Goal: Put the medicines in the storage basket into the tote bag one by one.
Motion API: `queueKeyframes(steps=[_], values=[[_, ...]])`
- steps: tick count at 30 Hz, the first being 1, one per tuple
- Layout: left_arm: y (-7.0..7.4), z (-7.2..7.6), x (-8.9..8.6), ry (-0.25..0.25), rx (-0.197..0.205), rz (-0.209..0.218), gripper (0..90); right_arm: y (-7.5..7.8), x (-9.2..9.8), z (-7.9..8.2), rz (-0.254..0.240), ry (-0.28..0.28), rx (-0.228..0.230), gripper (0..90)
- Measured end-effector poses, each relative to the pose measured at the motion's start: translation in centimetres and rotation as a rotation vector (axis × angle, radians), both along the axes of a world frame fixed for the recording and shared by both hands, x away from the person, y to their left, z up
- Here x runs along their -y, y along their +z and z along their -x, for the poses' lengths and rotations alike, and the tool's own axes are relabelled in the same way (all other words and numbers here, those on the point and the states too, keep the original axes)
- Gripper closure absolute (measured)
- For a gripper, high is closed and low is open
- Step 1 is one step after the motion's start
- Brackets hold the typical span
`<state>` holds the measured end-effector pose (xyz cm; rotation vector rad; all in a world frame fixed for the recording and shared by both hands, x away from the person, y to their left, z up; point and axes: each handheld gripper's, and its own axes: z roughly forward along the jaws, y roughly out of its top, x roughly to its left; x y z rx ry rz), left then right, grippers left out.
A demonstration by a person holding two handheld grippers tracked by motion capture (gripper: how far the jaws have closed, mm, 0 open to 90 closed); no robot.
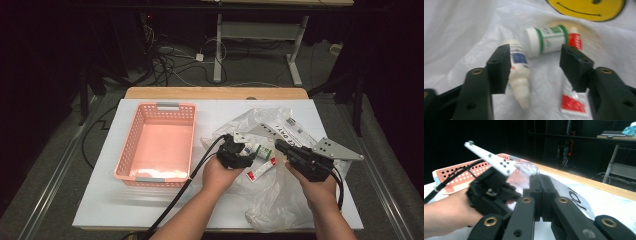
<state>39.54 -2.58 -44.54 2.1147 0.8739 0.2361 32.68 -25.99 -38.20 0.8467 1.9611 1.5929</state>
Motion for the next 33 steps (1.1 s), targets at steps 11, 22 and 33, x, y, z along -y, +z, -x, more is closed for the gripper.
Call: queueKeyframes(steps=[11,22,33], values=[[-0.7,5.2,-3.9,-0.111,-0.048,0.008,27.4,0.0,-0.1,0.1,0.009,-0.003,0.0,90.0],[-3.7,7.7,-4.9,-0.123,-0.057,-0.142,14.6,-0.2,-0.4,0.1,0.021,-0.001,0.0,90.0],[-3.9,7.7,-4.8,-0.06,-0.008,-0.115,52.1,-0.1,-0.7,0.2,0.024,0.0,-0.003,90.0]])
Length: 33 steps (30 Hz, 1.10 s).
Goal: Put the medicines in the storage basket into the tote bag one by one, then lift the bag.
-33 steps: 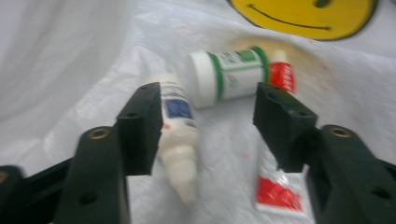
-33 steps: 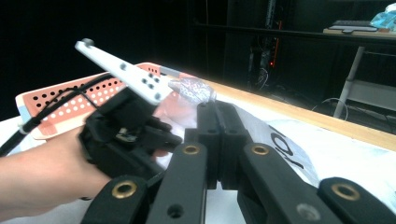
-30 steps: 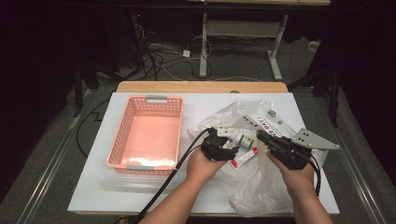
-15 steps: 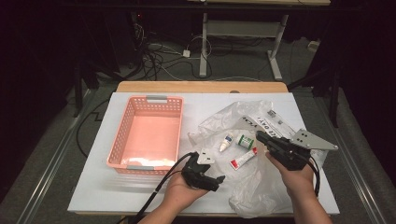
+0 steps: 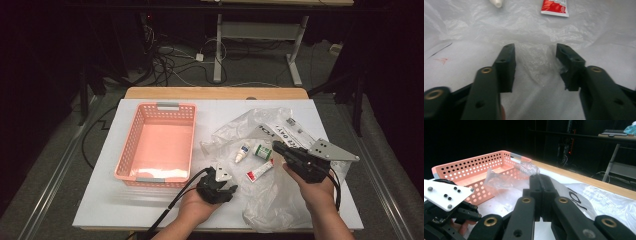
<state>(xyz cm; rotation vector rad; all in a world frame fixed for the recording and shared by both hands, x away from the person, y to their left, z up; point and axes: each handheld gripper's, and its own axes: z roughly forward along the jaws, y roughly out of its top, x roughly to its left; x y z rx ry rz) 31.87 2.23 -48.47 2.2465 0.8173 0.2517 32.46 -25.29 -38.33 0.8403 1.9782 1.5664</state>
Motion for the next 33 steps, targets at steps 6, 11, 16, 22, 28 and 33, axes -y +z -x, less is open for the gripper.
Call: queueKeyframes(steps=[6,11,16,22,28,33], values=[[0.0,-0.2,-0.1,-0.038,-0.008,0.027,82.7,0.0,-0.1,-0.1,0.006,0.001,0.004,90.0],[0.0,-0.3,-0.3,-0.047,-0.025,0.044,88.7,-0.3,-0.2,-0.4,0.008,0.001,-0.006,90.0],[0.1,-0.3,-0.8,-0.047,-0.021,0.088,88.9,-0.6,0.0,-0.6,0.006,-0.007,-0.018,90.0],[0.5,0.0,-1.9,-0.02,0.026,0.196,88.8,-0.3,0.5,-0.6,-0.002,-0.021,-0.002,90.0],[1.6,0.4,-2.3,0.009,0.108,0.246,88.8,-0.4,0.7,-0.3,-0.008,-0.03,0.002,90.0],[3.2,0.5,-2.8,0.035,0.169,0.296,88.8,-0.2,0.7,-0.4,-0.019,-0.037,0.013,90.0]])
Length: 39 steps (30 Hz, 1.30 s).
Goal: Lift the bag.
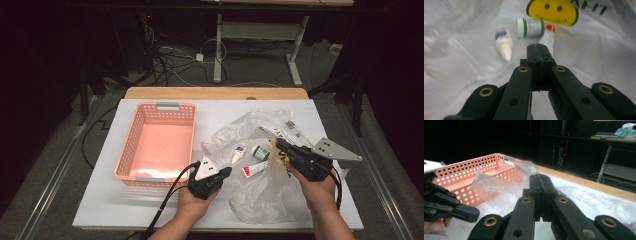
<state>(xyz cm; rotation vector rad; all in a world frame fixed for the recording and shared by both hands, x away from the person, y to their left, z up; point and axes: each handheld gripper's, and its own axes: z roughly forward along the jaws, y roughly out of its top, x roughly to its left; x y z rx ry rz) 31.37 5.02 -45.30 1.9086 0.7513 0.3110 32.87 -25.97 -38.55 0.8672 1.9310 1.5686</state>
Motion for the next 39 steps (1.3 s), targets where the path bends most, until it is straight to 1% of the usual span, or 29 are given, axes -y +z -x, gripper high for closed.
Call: queueKeyframes(steps=[1,2,3,5,6,10,12,13,14,16,20,21,22,24,25,27,28,30,32,33,36,39], values=[[0.3,0.0,0.0,0.003,0.007,0.006,88.8,0.1,-0.1,-0.1,-0.001,-0.003,0.008,90.0],[0.8,0.0,-0.1,0.007,0.023,0.01,88.8,0.2,-0.1,-0.1,0.005,-0.002,0.013,90.0],[1.4,0.0,-0.2,0.013,0.043,0.018,88.8,0.3,-0.2,-0.2,-0.001,-0.007,0.016,90.0],[2.4,-0.2,-0.4,0.024,0.063,0.033,88.8,0.6,-0.3,-0.5,-0.006,-0.013,0.025,90.0],[3.0,-0.5,-0.5,0.034,0.073,0.049,88.8,0.7,-0.3,-0.6,-0.011,-0.016,0.027,90.0],[5.3,-1.3,-0.6,0.051,0.13,0.071,88.8,1.3,-0.4,-1.2,-0.035,-0.039,0.049,90.0],[6.4,-1.8,-0.5,0.062,0.15,0.084,88.8,1.7,-0.6,-1.5,-0.034,-0.049,0.055,90.0],[6.8,-2.0,-0.4,0.067,0.159,0.092,88.8,2.1,-0.6,-1.8,-0.032,-0.055,0.064,90.0],[7.5,-2.4,-0.4,0.073,0.169,0.096,88.8,2.4,-0.7,-2.0,-0.041,-0.06,0.065,90.0],[8.5,-2.9,-0.3,0.081,0.186,0.101,88.8,3.1,-0.7,-2.5,-0.036,-0.066,0.085,90.0],[10.8,-3.7,0.3,0.088,0.235,0.117,88.8,4.7,-0.9,-3.5,-0.054,-0.088,0.112,90.0],[11.5,-3.9,0.6,0.089,0.254,0.123,88.8,5.0,-0.9,-3.8,-0.05,-0.09,0.128,90.0],[12.1,-4.0,0.9,0.088,0.27,0.129,88.8,5.5,-1.1,-4.0,-0.062,-0.098,0.128,90.0],[13.2,-4.2,1.3,0.083,0.295,0.134,88.8,6.3,-1.4,-4.4,-0.069,-0.107,0.146,90.0],[13.9,-4.3,1.6,0.079,0.309,0.132,88.8,6.6,-1.4,-4.6,-0.065,-0.11,0.155,90.0],[15.1,-4.6,2.3,0.074,0.336,0.138,88.8,7.6,-1.6,-5.1,-0.083,-0.122,0.163,90.0],[15.7,-4.7,2.6,0.073,0.348,0.137,88.8,8.0,-1.6,-5.3,-0.073,-0.124,0.178,90.0],[16.8,-4.9,2.9,0.075,0.365,0.151,88.8,9.0,-1.6,-5.7,-0.074,-0.135,0.193,90.0],[17.8,-5.2,3.2,0.081,0.387,0.153,88.8,10.0,-1.6,-6.1,-0.086,-0.147,0.207,90.0],[18.3,-5.3,3.2,0.083,0.396,0.163,88.8,10.6,-1.6,-6.2,-0.085,-0.15,0.219,90.0],[20.0,-5.9,3.2,0.095,0.421,0.168,88.8,12.0,-1.5,-6.5,-0.089,-0.164,0.241,90.0],[21.5,-6.2,3.1,0.11,0.447,0.171,88.8,13.3,-1.2,-6.8,-0.095,-0.18,0.254,90.0]])
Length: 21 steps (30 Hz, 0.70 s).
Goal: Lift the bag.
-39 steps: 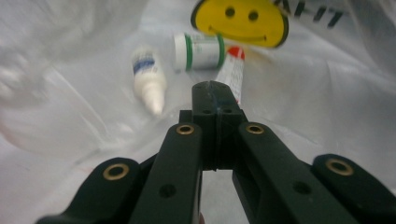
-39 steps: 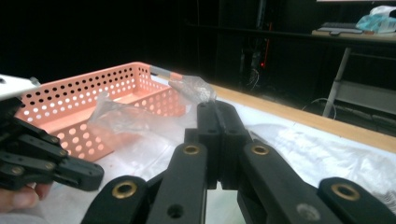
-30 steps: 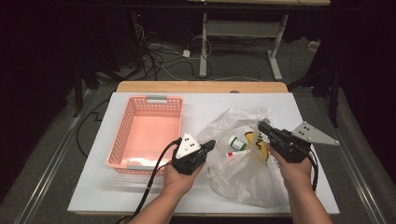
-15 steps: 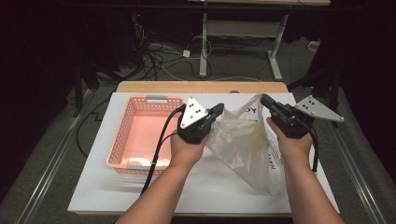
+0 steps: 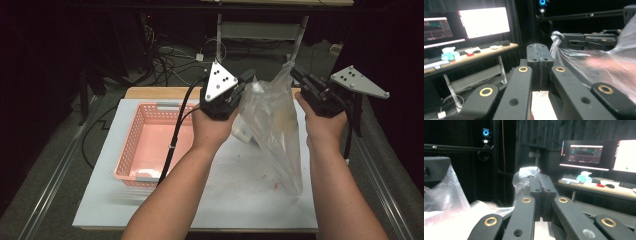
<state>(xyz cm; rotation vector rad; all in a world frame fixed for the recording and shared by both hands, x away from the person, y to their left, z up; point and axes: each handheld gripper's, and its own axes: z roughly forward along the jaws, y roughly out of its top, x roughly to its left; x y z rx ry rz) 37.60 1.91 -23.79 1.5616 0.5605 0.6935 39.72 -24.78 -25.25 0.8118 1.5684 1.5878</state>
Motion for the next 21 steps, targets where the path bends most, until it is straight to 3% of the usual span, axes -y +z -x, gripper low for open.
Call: queueKeyframes(steps=[7,11,15,17,21], values=[[2.1,-0.9,-0.5,0.032,0.031,0.017,88.8,2.4,1.3,-0.4,-0.021,-0.044,0.041,90.0],[3.0,-1.3,-0.5,0.036,0.05,0.019,88.8,2.9,2.2,-0.5,-0.026,-0.068,0.054,90.0],[0.9,-1.8,1.1,-0.01,0.008,-0.047,88.7,1.6,3.1,-1.0,-0.021,-0.089,0.027,90.0],[-0.5,-1.9,2.3,-0.047,-0.022,-0.065,88.7,0.2,3.3,-1.4,-0.007,-0.093,-0.005,90.0],[-4.0,-2.3,5.6,-0.107,-0.101,-0.147,88.5,-2.5,3.4,-1.9,0.019,-0.095,-0.076,90.0]])
